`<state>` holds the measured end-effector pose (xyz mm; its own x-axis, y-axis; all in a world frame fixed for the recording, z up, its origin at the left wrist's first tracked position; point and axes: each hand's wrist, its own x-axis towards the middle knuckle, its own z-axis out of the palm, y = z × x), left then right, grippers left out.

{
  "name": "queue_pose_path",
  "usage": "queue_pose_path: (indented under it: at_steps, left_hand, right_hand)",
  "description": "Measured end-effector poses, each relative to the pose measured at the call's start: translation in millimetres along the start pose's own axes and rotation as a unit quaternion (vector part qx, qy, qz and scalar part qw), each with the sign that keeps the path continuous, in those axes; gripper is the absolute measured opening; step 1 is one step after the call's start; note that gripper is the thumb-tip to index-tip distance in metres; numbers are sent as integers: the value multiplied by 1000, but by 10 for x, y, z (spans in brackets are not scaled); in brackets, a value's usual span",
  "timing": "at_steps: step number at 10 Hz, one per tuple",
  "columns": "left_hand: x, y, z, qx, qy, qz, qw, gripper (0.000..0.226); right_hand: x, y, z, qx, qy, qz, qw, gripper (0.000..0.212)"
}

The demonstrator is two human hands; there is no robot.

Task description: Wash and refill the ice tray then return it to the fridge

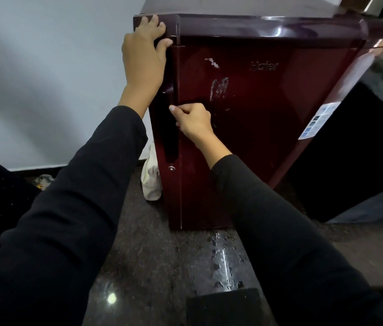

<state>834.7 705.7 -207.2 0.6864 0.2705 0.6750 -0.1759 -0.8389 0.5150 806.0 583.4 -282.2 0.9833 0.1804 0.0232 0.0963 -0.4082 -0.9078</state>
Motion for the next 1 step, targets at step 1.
queue_pose_path:
  at_steps: [1]
  left_hand:
    - [-216,176,67,-23,52,-21,998,34]
  right_hand:
    - [-95,109,-218,-8,96,-20,995,34]
